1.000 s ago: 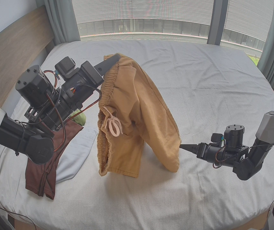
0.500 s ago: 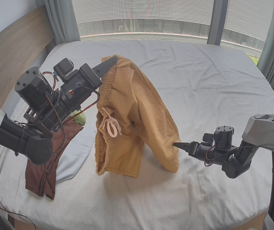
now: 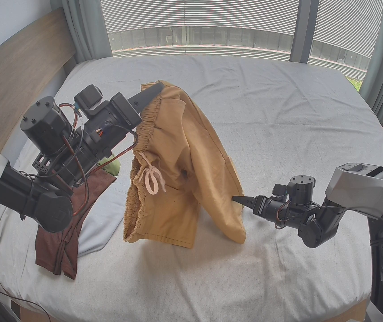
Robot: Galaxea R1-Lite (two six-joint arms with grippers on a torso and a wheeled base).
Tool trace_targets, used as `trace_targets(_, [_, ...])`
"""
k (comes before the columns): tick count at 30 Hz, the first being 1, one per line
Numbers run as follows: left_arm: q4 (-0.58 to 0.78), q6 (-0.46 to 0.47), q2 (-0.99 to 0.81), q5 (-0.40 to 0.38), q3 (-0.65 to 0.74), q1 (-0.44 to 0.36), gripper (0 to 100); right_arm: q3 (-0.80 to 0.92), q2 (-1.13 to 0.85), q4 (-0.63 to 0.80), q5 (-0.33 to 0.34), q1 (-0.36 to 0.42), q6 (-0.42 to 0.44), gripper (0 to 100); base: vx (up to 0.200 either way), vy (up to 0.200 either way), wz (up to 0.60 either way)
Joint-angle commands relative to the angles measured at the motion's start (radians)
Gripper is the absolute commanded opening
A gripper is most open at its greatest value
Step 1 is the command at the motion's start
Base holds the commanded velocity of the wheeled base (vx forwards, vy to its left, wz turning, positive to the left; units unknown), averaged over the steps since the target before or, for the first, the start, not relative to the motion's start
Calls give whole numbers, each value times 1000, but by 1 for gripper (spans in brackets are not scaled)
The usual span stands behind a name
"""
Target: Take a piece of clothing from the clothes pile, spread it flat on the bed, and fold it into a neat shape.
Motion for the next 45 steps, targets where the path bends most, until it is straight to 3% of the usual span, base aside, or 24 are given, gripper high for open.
trace_targets(1, [-9,0,1,0,4,-2,0,-14,26,-3,1,11,2,100,0,0,0])
trace_targets(9, [-22,0,1,2,6,-8,0,-23,57,-90,21,27,50,100,0,0,0])
trace_targets(25, [-24,0,0,6,7,-22,0,-49,110,-176,34,47,51,100,0,0,0])
trace_targets(26, [-24,0,0,6,7,-22,0,-49,110,-179,34,47,51,0,0,0,0])
trace_targets(34, [-39,0,3,6,18,-15,0,-23,112,-240,36,47,51,0,0,0,0])
trace_targets(45, [-85,-2,16,6,70,11,0,152,2,-365,34,18,50,0,0,0,0])
